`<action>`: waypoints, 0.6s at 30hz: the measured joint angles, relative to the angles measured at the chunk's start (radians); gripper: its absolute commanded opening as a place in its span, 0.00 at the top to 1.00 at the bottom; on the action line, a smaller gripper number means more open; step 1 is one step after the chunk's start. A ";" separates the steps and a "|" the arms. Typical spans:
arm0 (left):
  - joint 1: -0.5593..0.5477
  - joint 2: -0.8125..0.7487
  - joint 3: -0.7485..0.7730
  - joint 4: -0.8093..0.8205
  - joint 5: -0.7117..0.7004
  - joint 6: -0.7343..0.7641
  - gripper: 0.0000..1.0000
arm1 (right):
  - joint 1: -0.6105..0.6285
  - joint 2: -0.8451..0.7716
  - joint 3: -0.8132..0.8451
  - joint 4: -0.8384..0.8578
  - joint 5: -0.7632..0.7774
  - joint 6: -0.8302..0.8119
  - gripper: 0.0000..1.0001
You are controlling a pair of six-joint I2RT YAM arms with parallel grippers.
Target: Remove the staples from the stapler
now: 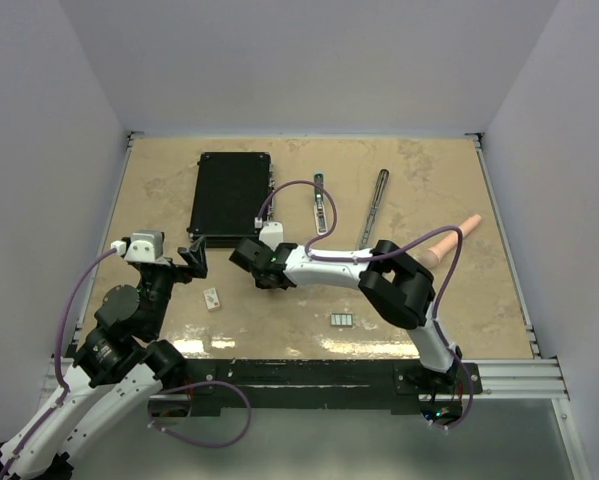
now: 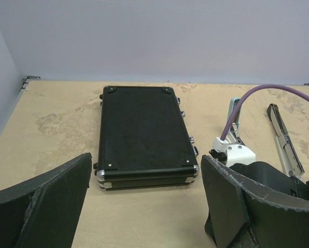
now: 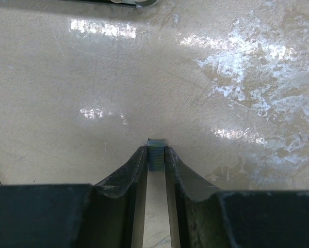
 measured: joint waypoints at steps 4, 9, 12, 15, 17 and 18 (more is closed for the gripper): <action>0.000 0.000 0.000 0.000 0.000 0.000 0.09 | 0.000 -0.017 -0.024 0.009 -0.002 -0.017 0.79; 0.000 0.000 0.000 0.000 0.000 0.000 0.09 | 0.001 -0.087 -0.082 0.004 -0.003 -0.033 0.79; 0.000 0.000 0.000 0.000 0.000 0.000 0.09 | 0.001 -0.180 -0.148 0.001 0.002 -0.034 0.79; 0.000 0.001 0.000 0.000 0.001 0.000 0.09 | 0.002 -0.315 -0.251 -0.012 0.010 -0.030 0.79; 0.000 0.002 0.000 0.000 0.003 0.000 0.08 | 0.002 -0.410 -0.325 -0.037 0.011 -0.020 0.79; 0.000 0.003 0.000 0.000 0.004 0.000 0.09 | 0.002 -0.455 -0.362 -0.047 0.013 -0.012 0.79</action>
